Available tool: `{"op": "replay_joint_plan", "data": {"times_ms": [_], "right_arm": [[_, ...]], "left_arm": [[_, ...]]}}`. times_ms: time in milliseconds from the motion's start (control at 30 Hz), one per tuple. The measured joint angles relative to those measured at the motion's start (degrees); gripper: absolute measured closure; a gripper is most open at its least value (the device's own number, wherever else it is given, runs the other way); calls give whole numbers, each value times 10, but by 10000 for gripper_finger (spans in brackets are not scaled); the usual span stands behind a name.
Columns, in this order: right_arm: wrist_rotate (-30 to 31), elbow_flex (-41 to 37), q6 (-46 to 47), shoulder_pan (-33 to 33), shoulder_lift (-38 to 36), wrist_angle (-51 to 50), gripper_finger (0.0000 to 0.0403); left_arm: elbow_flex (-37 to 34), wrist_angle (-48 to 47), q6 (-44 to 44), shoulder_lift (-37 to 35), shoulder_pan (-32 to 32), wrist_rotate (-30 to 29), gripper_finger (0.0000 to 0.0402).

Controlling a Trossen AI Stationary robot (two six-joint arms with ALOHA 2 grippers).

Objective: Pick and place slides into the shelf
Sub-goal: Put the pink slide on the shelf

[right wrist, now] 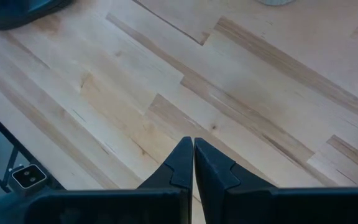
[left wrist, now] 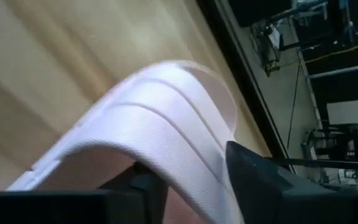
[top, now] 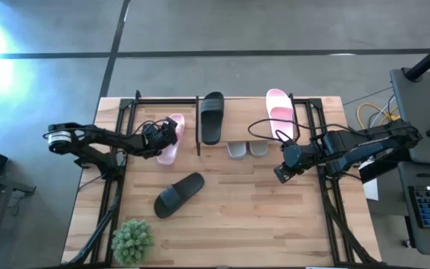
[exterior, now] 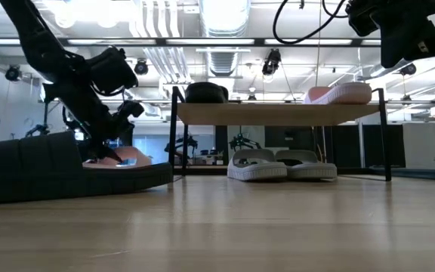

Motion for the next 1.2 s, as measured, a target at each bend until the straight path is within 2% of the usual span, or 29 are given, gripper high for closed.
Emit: {"op": "replay_joint_plan", "data": {"times_ms": [267,367,500,567,700,733,800,867,933,1000,1200], "right_arm": [[0,0,0,0,0,-6,394],[0,0,7,0,0,-9,394],[0,0,15,0,0,-10,394],[0,0,15,0,0,-10,394],[0,0,15,0,0,-9,394],[0,0,15,0,0,-9,394],[0,0,15,0,0,-8,394],[0,0,15,0,0,-8,394],[13,0,25,-1,0,-7,394],[55,0,56,-1,-1,-6,394],[283,21,178,8,-36,16,394]], "left_arm": [[-4,16,82,-8,30,1,382],[-7,16,115,-23,39,12,396],[-6,47,223,-73,41,31,400],[3,82,312,-117,40,35,400],[54,125,653,-217,28,61,400],[70,123,752,-238,25,94,401],[103,116,915,-270,22,212,401],[132,92,996,-289,20,346,401],[162,54,989,-294,19,439,401],[186,18,970,-285,20,493,401],[233,-16,969,-209,14,690,401]]}}
